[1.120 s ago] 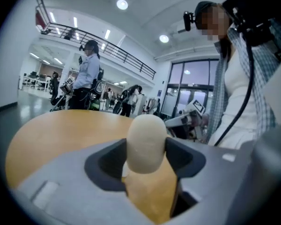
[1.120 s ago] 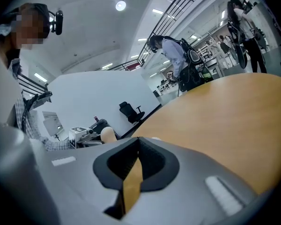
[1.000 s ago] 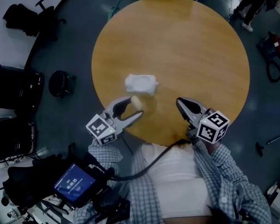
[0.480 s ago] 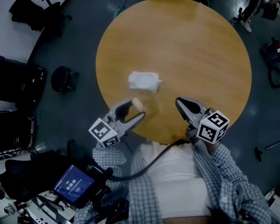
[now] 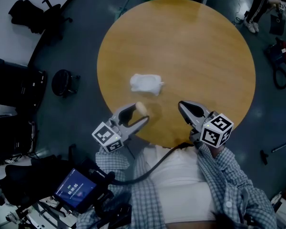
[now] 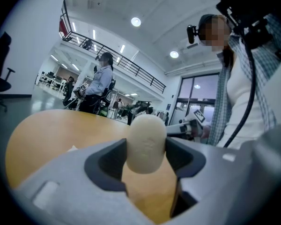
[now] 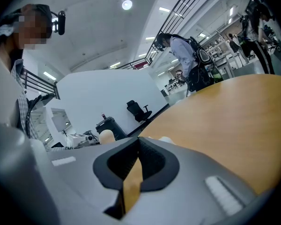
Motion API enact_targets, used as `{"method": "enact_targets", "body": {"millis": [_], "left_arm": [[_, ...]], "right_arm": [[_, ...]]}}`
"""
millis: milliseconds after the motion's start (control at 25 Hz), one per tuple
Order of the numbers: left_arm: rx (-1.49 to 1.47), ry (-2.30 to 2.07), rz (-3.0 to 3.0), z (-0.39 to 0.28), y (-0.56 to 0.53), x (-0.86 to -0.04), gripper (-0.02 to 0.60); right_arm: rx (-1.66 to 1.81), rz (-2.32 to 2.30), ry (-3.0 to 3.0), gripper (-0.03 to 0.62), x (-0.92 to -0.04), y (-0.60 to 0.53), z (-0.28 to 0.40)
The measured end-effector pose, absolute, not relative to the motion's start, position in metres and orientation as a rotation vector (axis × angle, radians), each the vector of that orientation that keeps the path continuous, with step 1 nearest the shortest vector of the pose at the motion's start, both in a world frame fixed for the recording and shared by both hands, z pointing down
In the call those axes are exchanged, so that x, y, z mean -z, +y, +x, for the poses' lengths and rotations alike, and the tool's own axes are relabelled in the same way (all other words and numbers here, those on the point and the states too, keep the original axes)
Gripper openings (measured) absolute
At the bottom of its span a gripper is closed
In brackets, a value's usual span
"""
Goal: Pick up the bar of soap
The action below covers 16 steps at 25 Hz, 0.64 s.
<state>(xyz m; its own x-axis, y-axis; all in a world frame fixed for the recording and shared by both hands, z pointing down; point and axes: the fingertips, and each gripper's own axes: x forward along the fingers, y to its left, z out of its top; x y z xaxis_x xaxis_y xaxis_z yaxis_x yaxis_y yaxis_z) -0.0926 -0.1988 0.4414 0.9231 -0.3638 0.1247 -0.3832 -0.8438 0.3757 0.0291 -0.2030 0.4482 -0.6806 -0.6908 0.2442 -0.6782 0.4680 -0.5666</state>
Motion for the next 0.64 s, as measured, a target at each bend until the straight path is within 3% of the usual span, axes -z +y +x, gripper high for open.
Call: {"method": "enact_targets", "body": {"millis": [640], "left_arm": [[-0.076, -0.559, 2.682, -0.0961, -0.2005, -0.4438, 0.261]], "right_arm": [[1.021, -1.235, 2.678, 0.003, -0.4478, -0.2031, 0.0267]]}}
